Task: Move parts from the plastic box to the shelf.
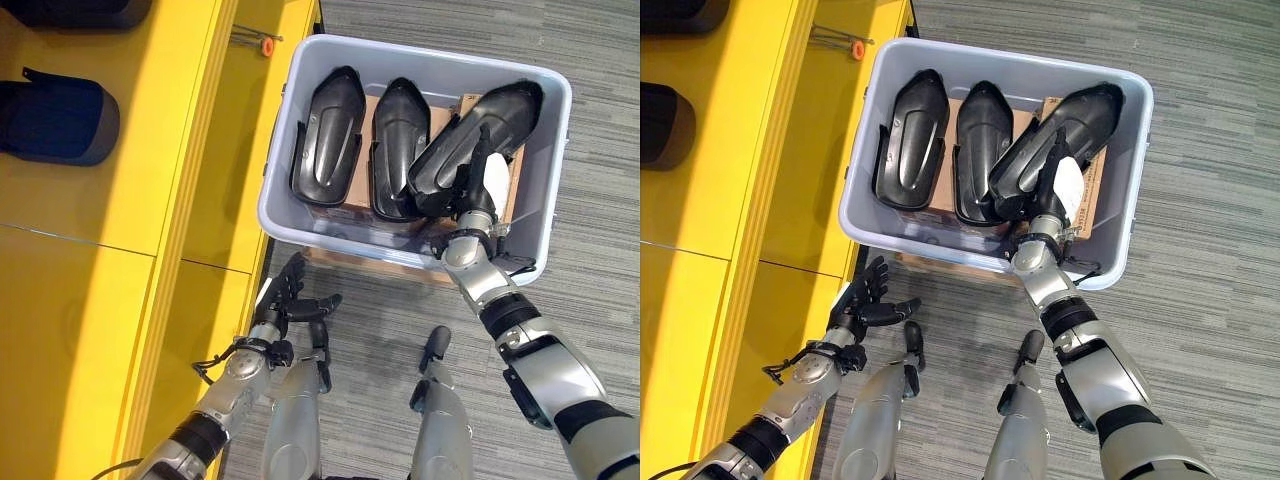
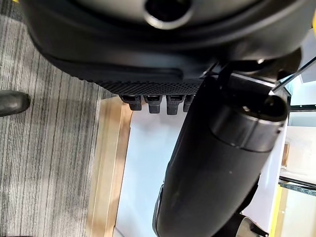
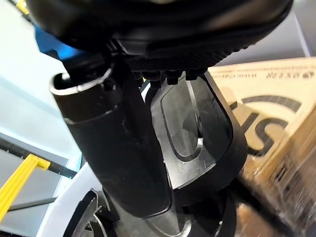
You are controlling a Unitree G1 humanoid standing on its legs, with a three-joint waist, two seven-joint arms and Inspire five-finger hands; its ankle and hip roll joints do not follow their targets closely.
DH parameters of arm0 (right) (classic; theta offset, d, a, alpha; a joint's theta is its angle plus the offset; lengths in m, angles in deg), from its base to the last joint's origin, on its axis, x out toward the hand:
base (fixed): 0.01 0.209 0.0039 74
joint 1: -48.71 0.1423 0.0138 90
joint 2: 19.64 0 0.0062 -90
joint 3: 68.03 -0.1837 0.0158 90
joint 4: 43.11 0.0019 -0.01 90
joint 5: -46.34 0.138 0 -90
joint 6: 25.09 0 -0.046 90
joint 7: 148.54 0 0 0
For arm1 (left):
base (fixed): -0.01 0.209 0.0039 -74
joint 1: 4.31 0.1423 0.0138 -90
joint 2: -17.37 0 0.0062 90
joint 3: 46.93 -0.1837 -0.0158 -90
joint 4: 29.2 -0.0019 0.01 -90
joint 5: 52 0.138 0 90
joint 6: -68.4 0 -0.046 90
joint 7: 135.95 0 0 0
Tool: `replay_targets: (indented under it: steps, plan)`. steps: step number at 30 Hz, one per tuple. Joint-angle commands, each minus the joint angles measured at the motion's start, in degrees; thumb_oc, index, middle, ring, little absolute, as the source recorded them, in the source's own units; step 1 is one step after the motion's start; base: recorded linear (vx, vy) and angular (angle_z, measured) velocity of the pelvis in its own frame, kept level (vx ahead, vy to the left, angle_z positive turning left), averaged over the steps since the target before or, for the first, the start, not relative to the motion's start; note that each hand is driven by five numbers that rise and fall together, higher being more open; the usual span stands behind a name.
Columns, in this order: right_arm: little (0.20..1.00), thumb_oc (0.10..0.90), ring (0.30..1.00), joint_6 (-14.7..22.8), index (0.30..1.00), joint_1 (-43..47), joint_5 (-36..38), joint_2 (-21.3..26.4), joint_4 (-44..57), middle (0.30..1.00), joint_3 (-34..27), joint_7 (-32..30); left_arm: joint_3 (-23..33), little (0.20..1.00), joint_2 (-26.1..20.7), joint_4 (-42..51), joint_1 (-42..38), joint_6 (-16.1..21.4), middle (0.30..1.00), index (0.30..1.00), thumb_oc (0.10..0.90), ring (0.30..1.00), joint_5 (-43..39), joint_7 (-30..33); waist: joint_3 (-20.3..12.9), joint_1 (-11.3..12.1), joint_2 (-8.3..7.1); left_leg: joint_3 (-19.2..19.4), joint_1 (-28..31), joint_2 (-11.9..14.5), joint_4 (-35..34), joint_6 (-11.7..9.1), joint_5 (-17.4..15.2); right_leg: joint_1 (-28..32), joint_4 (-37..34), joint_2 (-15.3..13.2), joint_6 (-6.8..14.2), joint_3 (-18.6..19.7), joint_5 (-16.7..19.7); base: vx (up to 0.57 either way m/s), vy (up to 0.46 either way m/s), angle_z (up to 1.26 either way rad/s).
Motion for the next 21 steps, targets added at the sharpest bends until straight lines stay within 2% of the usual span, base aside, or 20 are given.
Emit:
replay_targets:
  steps: [1,7,21]
  plan:
    - [1.000,0.900,1.000,2.4,1.000,1.9,-5.3,6.5,7.1,1.000,-0.2,-1.3,2.3,1.000,-0.3,5.3,2.2,4.7,1.000,1.000,0.900,1.000,0.3,-1.0,-2.5,0.5,-0.83,-1.2,1.7,2.5,-0.2,-2.5,-2.3,0.7,7.5,-4.6,2.5,2.4,-6.1,0.00,0.000,0.00]
    - [1.000,0.900,1.000,2.1,1.000,-0.3,-6.9,9.8,7.9,1.000,-2.4,-1.3,3.2,1.000,0.0,5.2,2.9,4.6,1.000,1.000,0.900,1.000,0.3,-1.9,-2.5,0.1,-0.99,-1.3,1.8,2.8,0.1,-2.6,-2.4,0.6,7.9,-4.4,2.5,2.7,-6.4,0.00,-0.008,-0.03]
    - [1.000,0.900,1.000,2.2,1.000,-2.3,-9.0,13.5,13.4,1.000,-6.0,-1.8,4.1,1.000,0.2,5.3,3.8,4.2,1.000,1.000,0.900,1.000,0.5,-2.9,-3.0,-0.1,-1.15,-1.4,2.1,3.0,-0.1,-2.8,-2.4,1.0,7.9,-4.4,2.6,2.7,-6.5,0.00,-0.001,0.00]
